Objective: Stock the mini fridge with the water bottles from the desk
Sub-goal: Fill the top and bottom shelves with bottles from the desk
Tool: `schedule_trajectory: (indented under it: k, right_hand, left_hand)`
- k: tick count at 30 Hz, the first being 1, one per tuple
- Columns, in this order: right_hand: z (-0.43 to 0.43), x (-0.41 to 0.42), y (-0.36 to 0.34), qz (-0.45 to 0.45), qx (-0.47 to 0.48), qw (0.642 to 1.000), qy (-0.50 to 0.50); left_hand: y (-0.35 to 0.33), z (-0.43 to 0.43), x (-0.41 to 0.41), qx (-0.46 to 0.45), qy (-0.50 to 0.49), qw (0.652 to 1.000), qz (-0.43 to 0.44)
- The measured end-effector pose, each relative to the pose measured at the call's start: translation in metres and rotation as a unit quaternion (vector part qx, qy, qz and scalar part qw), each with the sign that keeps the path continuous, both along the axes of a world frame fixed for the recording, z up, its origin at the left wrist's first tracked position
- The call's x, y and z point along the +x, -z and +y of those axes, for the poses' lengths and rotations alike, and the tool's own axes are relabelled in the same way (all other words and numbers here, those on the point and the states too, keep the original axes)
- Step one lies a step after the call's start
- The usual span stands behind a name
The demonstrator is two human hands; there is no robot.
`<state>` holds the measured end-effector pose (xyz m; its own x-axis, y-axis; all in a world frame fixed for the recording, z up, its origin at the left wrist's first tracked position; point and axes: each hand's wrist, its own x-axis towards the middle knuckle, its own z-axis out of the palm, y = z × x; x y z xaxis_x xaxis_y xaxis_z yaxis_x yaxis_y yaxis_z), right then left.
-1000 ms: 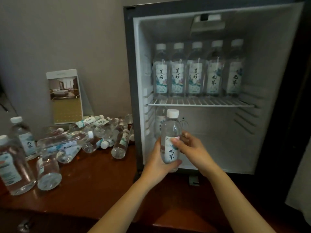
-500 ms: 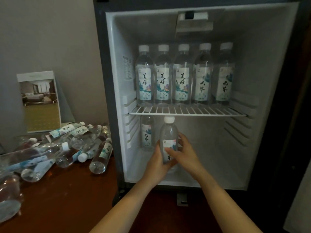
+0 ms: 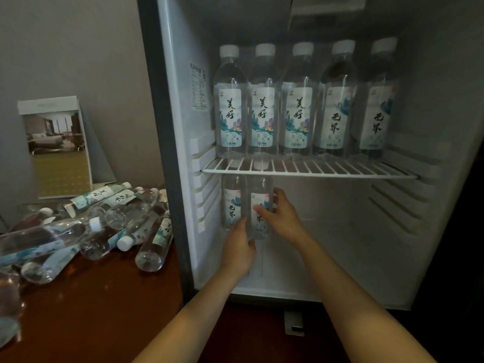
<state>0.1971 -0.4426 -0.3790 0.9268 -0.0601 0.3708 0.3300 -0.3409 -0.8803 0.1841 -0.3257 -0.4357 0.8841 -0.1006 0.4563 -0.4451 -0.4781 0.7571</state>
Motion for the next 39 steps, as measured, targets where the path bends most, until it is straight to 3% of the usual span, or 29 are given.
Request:
schedule_trajectory:
  k: [12,15,19,22,26,28,34,39]
  right_hand:
    - [0.000,0.006,0.005,0.046,-0.043,0.997,0.041]
    - [0.005,-0.010,0.011,0.049,-0.042,0.993,0.094]
    - [0.020,-0.039,0.019,0.067,-0.039,0.983,0.168]
    - [0.039,-0.070,0.009,0.182,-0.008,0.983,0.015]
    - [0.074,-0.108,-0.005,0.300,-0.098,0.922,-0.226]
    - [0.097,-0.111,0.000,0.309,-0.114,0.906,-0.267]
    - [0.172,-0.108,0.018,0.273,-0.056,0.936,-0.216]
    - [0.219,-0.072,0.041,0.232,0.035,0.970,-0.060]
  left_hand:
    - [-0.009,0.001,-0.007,0.016,0.020,0.999,0.026]
    - [-0.007,0.010,-0.034,0.028,0.019,0.999,-0.011]
    - [-0.008,0.034,-0.075,-0.027,0.032,0.998,-0.049]
    - [-0.006,0.062,-0.100,-0.061,0.018,0.997,-0.051]
    - [-0.005,0.109,-0.116,-0.090,-0.071,0.990,-0.083]
    - [-0.002,0.135,-0.110,-0.100,-0.126,0.986,-0.053]
    - [0.005,0.193,-0.076,-0.018,-0.244,0.967,0.068]
    - [0.011,0.203,-0.038,-0.010,-0.258,0.955,0.144]
